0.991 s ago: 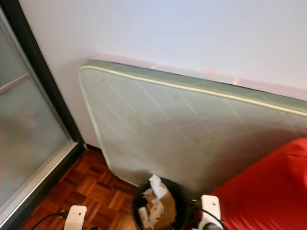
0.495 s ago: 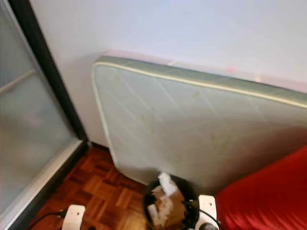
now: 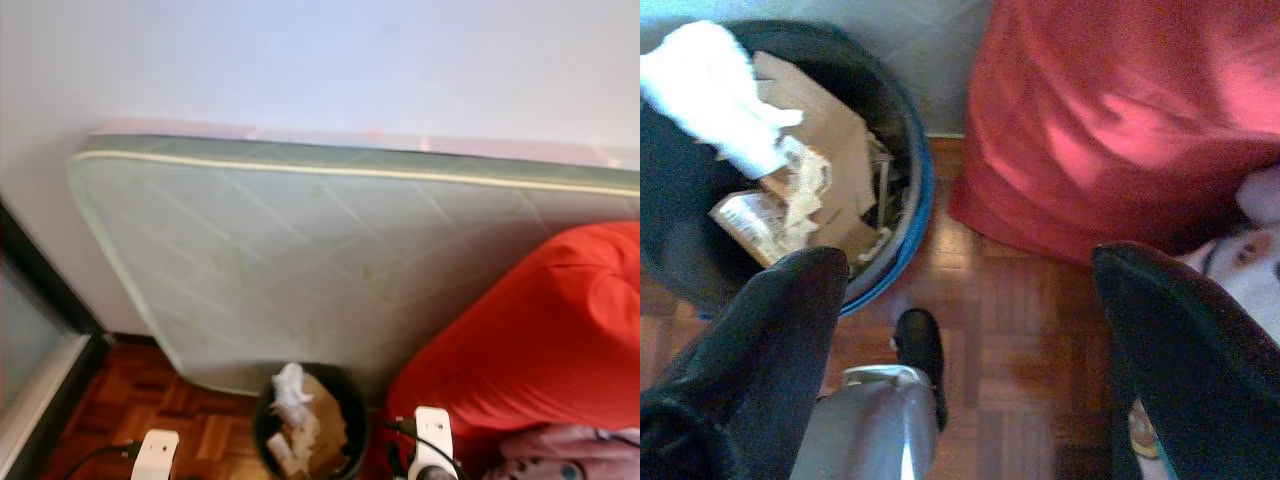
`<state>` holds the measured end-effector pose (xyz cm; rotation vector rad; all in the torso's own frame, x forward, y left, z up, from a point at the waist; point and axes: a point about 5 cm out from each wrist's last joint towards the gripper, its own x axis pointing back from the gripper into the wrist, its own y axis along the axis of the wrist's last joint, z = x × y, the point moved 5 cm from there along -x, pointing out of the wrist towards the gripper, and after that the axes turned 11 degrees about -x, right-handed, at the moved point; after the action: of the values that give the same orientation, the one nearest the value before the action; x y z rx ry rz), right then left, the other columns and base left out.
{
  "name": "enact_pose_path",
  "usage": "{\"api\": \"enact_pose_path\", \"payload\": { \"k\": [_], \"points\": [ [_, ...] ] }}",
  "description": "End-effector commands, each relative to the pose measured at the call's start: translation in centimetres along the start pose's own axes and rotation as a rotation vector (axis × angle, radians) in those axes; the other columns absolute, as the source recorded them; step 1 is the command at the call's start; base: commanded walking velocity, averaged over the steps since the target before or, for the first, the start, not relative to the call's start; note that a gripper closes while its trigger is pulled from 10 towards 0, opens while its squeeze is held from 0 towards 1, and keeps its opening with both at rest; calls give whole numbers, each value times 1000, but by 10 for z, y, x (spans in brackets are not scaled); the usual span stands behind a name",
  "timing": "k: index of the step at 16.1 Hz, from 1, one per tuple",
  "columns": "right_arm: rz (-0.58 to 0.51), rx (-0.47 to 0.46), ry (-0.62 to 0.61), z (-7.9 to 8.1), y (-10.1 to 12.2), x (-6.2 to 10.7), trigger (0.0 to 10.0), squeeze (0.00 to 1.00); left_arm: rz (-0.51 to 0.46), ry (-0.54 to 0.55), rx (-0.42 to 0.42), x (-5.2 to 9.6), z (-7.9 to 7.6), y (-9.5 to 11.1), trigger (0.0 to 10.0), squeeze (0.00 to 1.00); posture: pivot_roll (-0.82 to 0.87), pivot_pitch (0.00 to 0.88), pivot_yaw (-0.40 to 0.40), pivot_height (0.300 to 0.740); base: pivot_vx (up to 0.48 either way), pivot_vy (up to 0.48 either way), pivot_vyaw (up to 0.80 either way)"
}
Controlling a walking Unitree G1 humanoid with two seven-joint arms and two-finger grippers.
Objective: Clean up the room
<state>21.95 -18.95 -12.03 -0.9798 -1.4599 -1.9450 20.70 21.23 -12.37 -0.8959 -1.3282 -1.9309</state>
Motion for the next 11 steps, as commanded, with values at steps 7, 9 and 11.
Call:
{"api": "enact_pose_path", "payload": {
  "k": [7, 9, 11],
  "points": [
    [19, 17, 2, 0, -2, 0, 10000, 0, -1, -20, -3, 1, -4, -2, 10000, 0, -21, 0, -20, 740, 0, 0, -787],
    [18, 18, 3, 0, -2, 0, 10000, 0, -2, -21, -3, 0, -5, -1, 10000, 0, -20, 0, -22, 740, 0, 0, -788],
    [18, 19, 4, 0, -2, 0, 10000, 0, -4, -22, -4, 0, -5, -1, 10000, 0, -20, 0, -22, 740, 0, 0, -781]
  ]
}}
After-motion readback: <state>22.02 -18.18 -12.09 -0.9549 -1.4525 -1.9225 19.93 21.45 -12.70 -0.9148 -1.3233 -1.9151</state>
